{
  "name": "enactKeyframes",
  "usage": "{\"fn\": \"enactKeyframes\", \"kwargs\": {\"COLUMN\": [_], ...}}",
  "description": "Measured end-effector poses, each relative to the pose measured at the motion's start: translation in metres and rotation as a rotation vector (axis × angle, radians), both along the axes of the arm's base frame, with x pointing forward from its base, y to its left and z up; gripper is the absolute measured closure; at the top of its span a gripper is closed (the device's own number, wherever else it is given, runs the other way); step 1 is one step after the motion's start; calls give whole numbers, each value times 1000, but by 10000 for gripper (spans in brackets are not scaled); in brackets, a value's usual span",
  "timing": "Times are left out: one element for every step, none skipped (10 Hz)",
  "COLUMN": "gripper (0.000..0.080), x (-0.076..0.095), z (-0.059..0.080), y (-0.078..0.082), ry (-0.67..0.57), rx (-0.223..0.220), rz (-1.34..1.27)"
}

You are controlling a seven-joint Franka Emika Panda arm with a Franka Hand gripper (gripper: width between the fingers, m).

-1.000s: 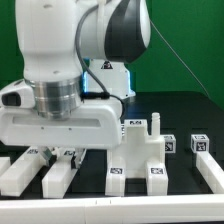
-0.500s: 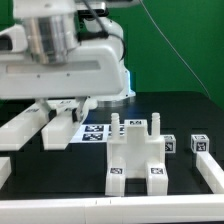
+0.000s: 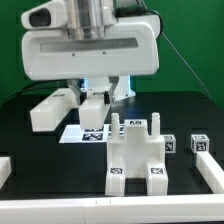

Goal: Assemble chair

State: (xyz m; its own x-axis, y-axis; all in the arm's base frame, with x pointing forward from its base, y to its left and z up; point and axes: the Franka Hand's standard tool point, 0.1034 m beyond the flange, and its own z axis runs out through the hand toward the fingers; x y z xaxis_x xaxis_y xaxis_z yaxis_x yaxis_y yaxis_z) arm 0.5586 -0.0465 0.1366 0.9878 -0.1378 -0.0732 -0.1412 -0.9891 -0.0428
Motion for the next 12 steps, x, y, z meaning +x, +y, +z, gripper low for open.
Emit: {"fn": "enactKeyframes", "kwargs": {"gripper": [515, 515, 515, 515, 515, 515, 515, 515, 515, 515, 515, 515], "x": [0, 0, 7, 10, 9, 8, 8, 5, 5, 5, 5, 4], "z": [0, 2, 13, 20, 26, 27, 27, 22, 22, 22, 21, 20], "y": [1, 5, 19, 38, 57, 74, 85, 89, 86, 86, 86, 89], "ry": [0, 16, 35, 38, 48, 48, 35, 33, 33, 33, 34, 34], "rx": [0, -15, -40, -42, -53, -55, -57, -59, -59, -59, -59, -61], "rz": [1, 0, 25, 30, 31, 32, 16, 24, 18, 17, 18, 17]}}
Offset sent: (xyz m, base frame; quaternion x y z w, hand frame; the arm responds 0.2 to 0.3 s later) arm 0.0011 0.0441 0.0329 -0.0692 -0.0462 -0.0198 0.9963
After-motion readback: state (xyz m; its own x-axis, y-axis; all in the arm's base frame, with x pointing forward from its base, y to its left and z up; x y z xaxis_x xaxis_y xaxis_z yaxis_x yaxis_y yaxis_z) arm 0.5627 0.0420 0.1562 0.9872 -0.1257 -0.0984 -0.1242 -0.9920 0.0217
